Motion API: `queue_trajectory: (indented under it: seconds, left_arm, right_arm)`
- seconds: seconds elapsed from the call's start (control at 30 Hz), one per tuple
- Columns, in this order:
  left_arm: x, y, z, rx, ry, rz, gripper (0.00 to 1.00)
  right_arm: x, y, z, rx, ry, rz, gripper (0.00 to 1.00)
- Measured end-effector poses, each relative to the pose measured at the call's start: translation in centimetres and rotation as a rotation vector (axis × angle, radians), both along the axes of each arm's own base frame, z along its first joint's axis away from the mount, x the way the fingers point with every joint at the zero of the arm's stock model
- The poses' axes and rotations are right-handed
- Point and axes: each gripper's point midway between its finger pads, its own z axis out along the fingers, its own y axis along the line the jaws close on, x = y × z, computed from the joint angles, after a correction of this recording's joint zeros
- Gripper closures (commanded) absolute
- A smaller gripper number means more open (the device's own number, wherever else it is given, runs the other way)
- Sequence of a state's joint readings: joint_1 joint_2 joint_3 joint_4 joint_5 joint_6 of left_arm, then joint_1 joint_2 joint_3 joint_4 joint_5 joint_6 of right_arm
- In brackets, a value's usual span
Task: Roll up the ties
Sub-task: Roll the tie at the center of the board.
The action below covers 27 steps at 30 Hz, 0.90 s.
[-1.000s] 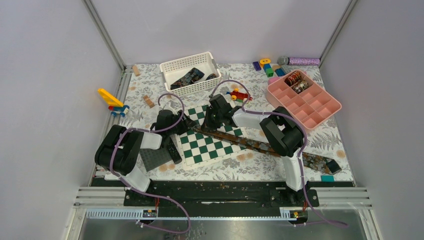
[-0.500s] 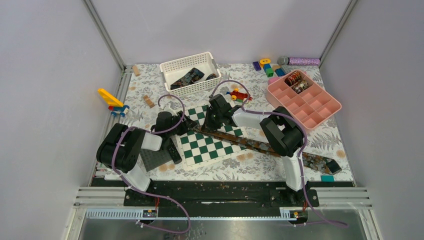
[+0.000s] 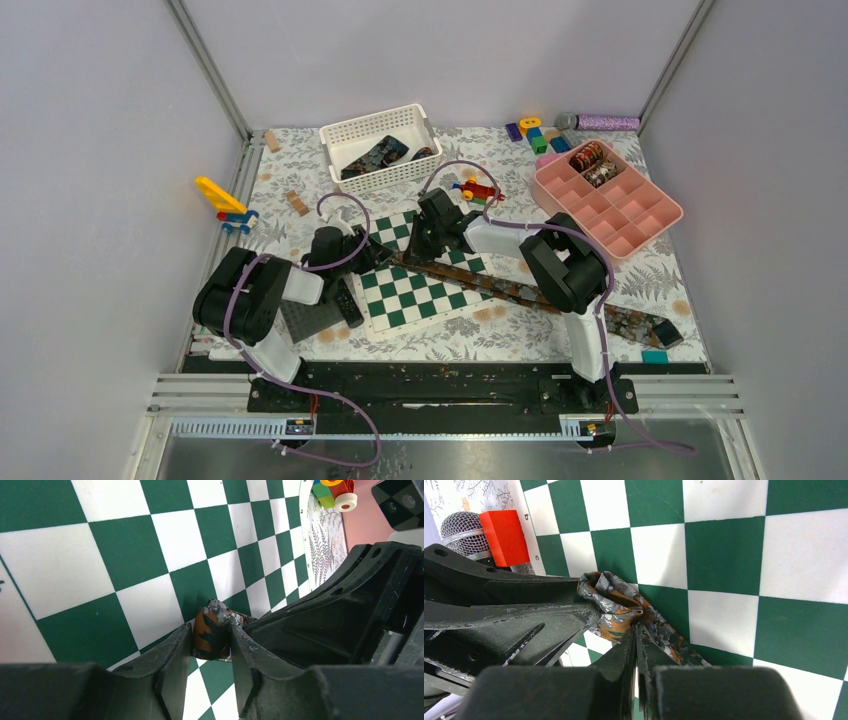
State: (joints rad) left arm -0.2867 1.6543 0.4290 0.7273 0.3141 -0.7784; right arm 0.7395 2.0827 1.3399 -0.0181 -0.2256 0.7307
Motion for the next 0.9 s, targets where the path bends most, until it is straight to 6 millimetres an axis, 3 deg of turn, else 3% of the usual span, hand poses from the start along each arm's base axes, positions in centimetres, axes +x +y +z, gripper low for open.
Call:
queue_trajectory:
  seconds: [0.27,0.7,0.83,0.9]
  left_arm:
    - [-0.1,-0.1,0.0,0.0,-0.001,-0.012,0.82]
    - [-0.7,0.1,0.7,0.061,0.011,-0.031,0.91]
    - [-0.8,0.2,0.6,0.082,0.015,-0.029,0.94]
    - [-0.9,0.1,0.6,0.094,0.017,-0.024,0.95]
  right_arm:
    - [0.0,0.0,0.0,0.0,0.0,0.0,1.0]
    - [0.1,0.1,0.3,0.007,-0.006,0.002,0.97]
    - [0.0,0.0,2.0,0.033,-0.035,0.006,0.93]
    - [-0.2,-0.4,4.2,0.058,-0.074,0.012,0.93]
